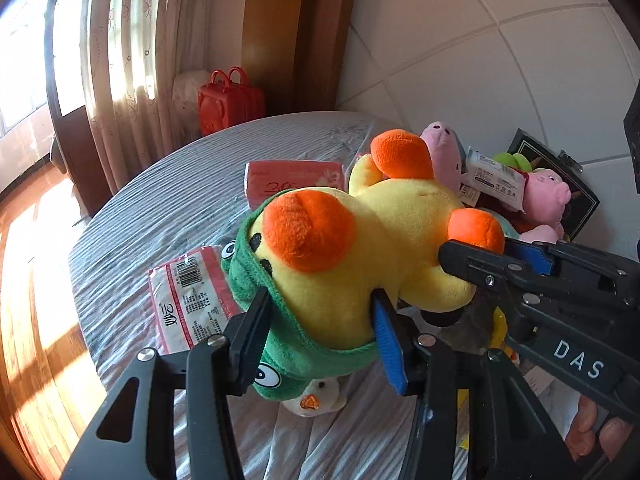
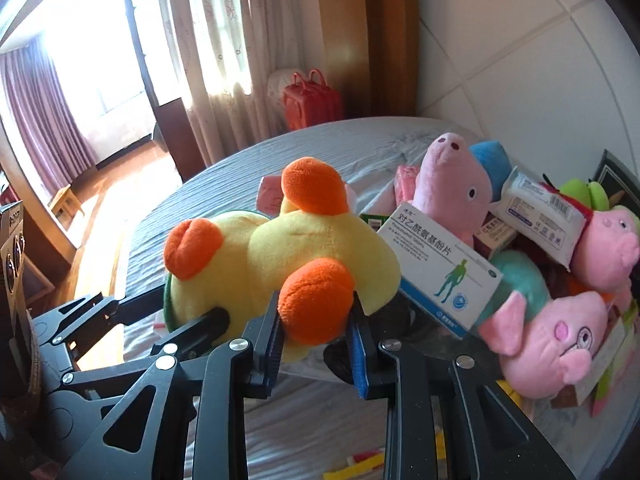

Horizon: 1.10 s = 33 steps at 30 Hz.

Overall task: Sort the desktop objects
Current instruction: 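Grasp the yellow duck plush in the green hood with both grippers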

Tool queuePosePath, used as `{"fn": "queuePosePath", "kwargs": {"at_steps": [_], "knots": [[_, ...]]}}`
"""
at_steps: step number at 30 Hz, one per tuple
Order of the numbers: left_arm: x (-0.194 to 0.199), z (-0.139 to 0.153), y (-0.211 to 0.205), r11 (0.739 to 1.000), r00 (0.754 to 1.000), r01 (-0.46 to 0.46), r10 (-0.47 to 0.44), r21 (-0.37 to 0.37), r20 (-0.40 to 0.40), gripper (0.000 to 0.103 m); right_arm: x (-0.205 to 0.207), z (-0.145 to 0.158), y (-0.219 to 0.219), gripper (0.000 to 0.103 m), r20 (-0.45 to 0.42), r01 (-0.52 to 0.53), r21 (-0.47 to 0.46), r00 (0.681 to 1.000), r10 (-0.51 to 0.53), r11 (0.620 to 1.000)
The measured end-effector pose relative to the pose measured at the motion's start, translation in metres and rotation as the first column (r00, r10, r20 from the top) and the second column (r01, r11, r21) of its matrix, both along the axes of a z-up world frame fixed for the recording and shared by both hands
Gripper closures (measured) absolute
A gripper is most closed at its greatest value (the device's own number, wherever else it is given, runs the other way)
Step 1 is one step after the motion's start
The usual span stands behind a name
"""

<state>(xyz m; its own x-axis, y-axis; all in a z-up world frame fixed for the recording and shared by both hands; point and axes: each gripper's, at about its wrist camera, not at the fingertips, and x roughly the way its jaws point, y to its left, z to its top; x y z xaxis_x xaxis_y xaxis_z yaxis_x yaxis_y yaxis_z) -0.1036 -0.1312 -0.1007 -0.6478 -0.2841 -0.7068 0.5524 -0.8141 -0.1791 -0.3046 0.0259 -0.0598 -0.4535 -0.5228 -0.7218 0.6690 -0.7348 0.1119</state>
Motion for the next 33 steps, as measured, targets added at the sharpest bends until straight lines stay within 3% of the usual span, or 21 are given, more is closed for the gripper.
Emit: {"fn": "queuePosePath", "kwargs": {"at_steps": [1, 3, 6, 8, 10, 11, 12, 15, 17, 18, 19, 24, 26, 27, 30, 33], "knots": [[0.001, 0.004, 0.003, 1.000, 1.000, 0.012, -0.012, 0.008, -0.010, 0.059, 0.003, 0.005, 0.006, 0.076, 0.002, 0.011, -0.009, 1.000, -0.011, 1.000], [0.002, 0.014, 0.012, 0.999, 0.998, 0.050, -0.050, -0.003, -0.024, 0.079, 0.010, 0.017, 0.019, 0.076, 0.004, 0.030, -0.037, 1.000, -0.030, 0.999], [-0.002, 0.020, 0.026, 0.995, 0.995, 0.104, -0.103, 0.015, -0.005, 0.079, 0.017, 0.022, 0.034, 0.076, 0.027, 0.088, -0.009, 0.996, -0.087, 0.996], [0.002, 0.016, 0.033, 0.992, 0.992, 0.122, -0.123, 0.046, 0.027, 0.078, 0.015, 0.011, 0.053, 0.076, 0.137, 0.166, 0.000, 0.977, -0.164, 0.986], [0.008, 0.008, 0.041, 0.986, 0.985, 0.153, -0.157, 0.061, 0.065, 0.059, 0.026, -0.007, 0.081, 0.076, 0.253, 0.222, -0.017, 0.944, -0.210, 0.975], [0.013, 0.004, 0.047, 0.984, 0.982, 0.167, -0.172, 0.060, 0.077, 0.043, 0.035, -0.016, 0.091, 0.076, 0.286, 0.230, -0.008, 0.933, -0.218, 0.973], [0.017, 0.000, 0.053, 0.982, 0.979, 0.183, -0.187, 0.052, 0.084, 0.035, 0.047, -0.024, 0.101, 0.076, 0.302, 0.235, 0.001, 0.927, -0.224, 0.972], [0.018, -0.007, 0.073, 0.971, 0.964, 0.238, -0.239, 0.026, 0.113, 0.029, 0.065, -0.044, 0.119, 0.070, 0.315, 0.253, 0.047, 0.914, -0.254, 0.966], [0.013, -0.015, 0.086, 0.958, 0.948, 0.286, -0.288, 0.035, 0.138, 0.029, 0.068, -0.052, 0.132, 0.053, 0.322, 0.278, 0.051, 0.905, -0.279, 0.959], [0.010, -0.021, 0.091, 0.951, 0.937, 0.307, -0.310, 0.041, 0.161, 0.029, 0.069, -0.055, 0.137, 0.022, 0.325, 0.290, 0.048, 0.900, -0.290, 0.956], [0.007, -0.028, 0.097, 0.944, 0.926, 0.327, -0.330, 0.046, 0.185, 0.029, 0.069, -0.058, 0.142, 0.000, 0.332, 0.296, 0.041, 0.897, -0.293, 0.954], [-0.005, -0.055, 0.110, 0.921, 0.888, 0.380, -0.390, 0.090, 0.243, 0.029, 0.070, -0.060, 0.151, 0.000, 0.353, 0.305, -0.007, 0.892, -0.283, 0.952], [-0.009, -0.058, 0.109, 0.917, 0.884, 0.386, -0.399, 0.101, 0.244, 0.026, 0.067, -0.063, 0.150, 0.000, 0.364, 0.307, -0.018, 0.888, -0.280, 0.951], [-0.011, -0.059, 0.110, 0.915, 0.881, 0.390, -0.403, 0.103, 0.250, 0.019, 0.065, -0.064, 0.148, 0.000, 0.364, 0.305, -0.015, 0.889, -0.279, 0.952], [-0.018, -0.067, 0.110, 0.903, 0.865, 0.413, -0.429, 0.117, 0.259, 0.017, 0.054, -0.072, 0.139, 0.000, 0.378, 0.296, -0.012, 0.886, -0.270, 0.955], [-0.026, -0.069, 0.106, 0.902, 0.868, 0.414, -0.431, 0.122, 0.245, 0.013, 0.040, -0.082, 0.127, 0.000, 0.377, 0.296, 0.015, 0.883, -0.280, 0.955]]}}
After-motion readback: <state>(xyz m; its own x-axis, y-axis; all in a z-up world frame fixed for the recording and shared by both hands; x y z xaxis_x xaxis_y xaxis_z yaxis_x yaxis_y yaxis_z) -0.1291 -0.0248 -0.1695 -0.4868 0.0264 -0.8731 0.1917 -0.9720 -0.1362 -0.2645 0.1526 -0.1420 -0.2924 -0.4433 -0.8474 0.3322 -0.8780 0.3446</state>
